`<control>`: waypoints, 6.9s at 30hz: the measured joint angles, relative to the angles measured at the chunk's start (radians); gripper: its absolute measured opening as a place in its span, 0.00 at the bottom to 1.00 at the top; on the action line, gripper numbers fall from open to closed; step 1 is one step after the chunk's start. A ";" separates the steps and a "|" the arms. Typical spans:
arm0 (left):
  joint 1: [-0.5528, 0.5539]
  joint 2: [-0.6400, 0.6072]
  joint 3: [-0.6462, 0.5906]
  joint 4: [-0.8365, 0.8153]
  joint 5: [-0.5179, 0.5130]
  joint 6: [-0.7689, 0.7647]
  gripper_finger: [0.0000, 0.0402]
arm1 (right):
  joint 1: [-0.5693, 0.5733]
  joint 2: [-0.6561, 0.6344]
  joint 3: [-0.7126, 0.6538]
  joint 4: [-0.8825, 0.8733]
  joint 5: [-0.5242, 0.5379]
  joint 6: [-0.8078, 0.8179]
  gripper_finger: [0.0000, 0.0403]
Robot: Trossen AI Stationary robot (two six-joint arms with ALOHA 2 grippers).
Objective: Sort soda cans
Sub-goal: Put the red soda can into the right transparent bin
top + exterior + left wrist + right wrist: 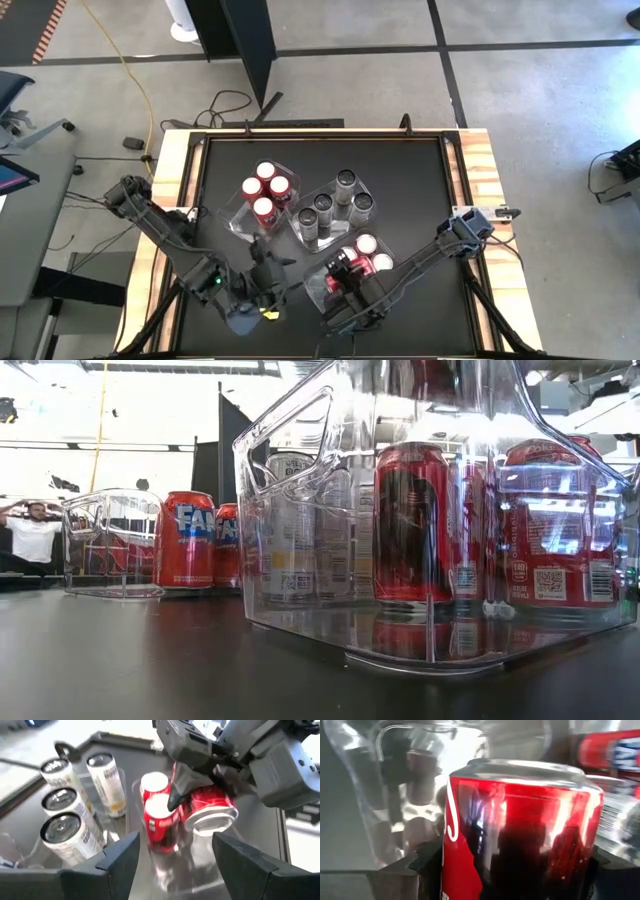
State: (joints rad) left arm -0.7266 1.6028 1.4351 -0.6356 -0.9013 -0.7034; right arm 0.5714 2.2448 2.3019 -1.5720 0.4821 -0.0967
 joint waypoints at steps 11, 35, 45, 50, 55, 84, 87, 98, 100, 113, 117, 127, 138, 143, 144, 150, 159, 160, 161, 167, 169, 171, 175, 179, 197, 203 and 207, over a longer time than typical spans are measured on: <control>-0.066 0.000 -0.265 0.619 -0.139 0.133 0.79 | 0.027 -0.023 0.052 0.004 0.133 0.018 0.75; 0.142 0.073 -0.471 1.344 0.175 0.160 0.89 | 0.021 -0.028 0.052 0.019 0.287 0.059 0.75; 0.178 0.101 -0.471 1.414 0.208 0.137 0.89 | 0.014 -0.029 0.052 0.044 0.289 0.062 0.75; 0.190 0.101 -0.471 1.416 0.204 0.127 0.89 | 0.011 -0.029 0.051 0.066 0.288 0.040 0.75; 0.202 0.101 -0.469 1.414 0.197 0.147 0.86 | 0.007 -0.028 0.051 0.065 0.290 0.046 0.75; 0.196 0.101 -0.469 1.399 0.225 0.211 0.77 | 0.040 -0.028 0.052 0.060 0.333 0.073 0.92; 0.194 0.101 -0.469 1.399 0.226 0.214 0.77 | 0.049 -0.028 0.052 0.038 0.337 0.105 0.92; 0.176 0.101 -0.469 1.404 0.226 0.247 0.77 | 0.124 -0.063 0.052 0.002 0.434 0.255 0.93; 0.168 0.101 -0.469 1.404 0.225 0.256 0.77 | 0.138 -0.080 0.052 0.001 0.447 0.280 0.93; 0.099 0.101 -0.469 1.504 0.225 0.416 0.77 | 0.272 -0.210 0.052 0.001 0.497 0.396 0.93; 0.079 0.101 -0.469 1.562 0.254 0.494 0.77 | 0.311 -0.253 0.052 0.001 0.514 0.456 0.93; 0.074 0.100 -0.469 1.730 0.403 0.644 0.77 | 0.329 -0.275 0.052 0.174 0.449 0.380 0.93; 0.081 0.100 -0.469 1.814 0.500 0.671 0.77 | 0.288 -0.265 0.051 0.305 0.428 0.229 0.93; 0.083 0.100 -0.469 1.815 0.513 0.675 0.77 | 0.265 -0.261 0.050 0.383 0.396 0.146 0.93; 0.086 0.100 -0.469 1.817 0.522 0.673 0.77 | 0.257 -0.261 0.046 0.400 0.381 0.128 0.93; 0.096 0.100 -0.469 1.823 0.533 0.665 0.77 | 0.204 -0.248 0.030 0.469 0.297 0.082 0.93; 0.113 0.100 -0.469 1.831 0.580 0.656 0.77 | 0.144 -0.226 0.030 0.456 0.216 0.059 0.92; 0.113 0.100 -0.469 1.836 0.579 0.659 0.77 | 0.138 -0.226 0.030 0.457 0.215 0.059 0.91; 0.113 0.100 -0.469 1.837 0.579 0.661 0.77 | 0.136 -0.226 0.030 0.460 0.216 0.057 0.89; 0.120 0.100 -0.469 1.838 0.582 0.669 0.77 | 0.140 -0.226 0.030 0.477 0.208 0.028 0.74; 0.122 0.100 -0.468 1.839 0.581 0.668 0.77 | 0.139 -0.228 0.030 0.487 0.204 0.019 0.73; 0.124 0.099 -0.468 1.839 0.583 0.669 0.77 | 0.140 -0.228 0.030 0.492 0.204 0.011 0.73; 0.124 0.099 -0.468 1.837 0.583 0.672 0.77 | 0.142 -0.228 0.030 0.491 0.200 0.005 0.73; 0.124 0.099 -0.468 1.836 0.582 0.671 0.77 | 0.142 -0.228 0.031 0.492 0.191 0.002 0.73; 0.128 0.099 -0.468 1.826 0.569 0.635 0.89 | 0.162 -0.226 0.031 0.422 0.197 0.050 0.73; 0.128 0.090 -0.468 1.833 0.551 0.645 0.89 | 0.178 -0.226 0.031 0.348 0.198 0.120 0.73; 0.127 0.084 -0.468 1.828 0.543 0.652 0.89 | 0.193 -0.226 0.031 0.268 0.198 0.188 0.73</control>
State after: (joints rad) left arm -0.5999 1.6872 0.9672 1.1923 -0.3584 -0.0519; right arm 0.7648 2.0186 2.3325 -1.3041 0.6802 0.0910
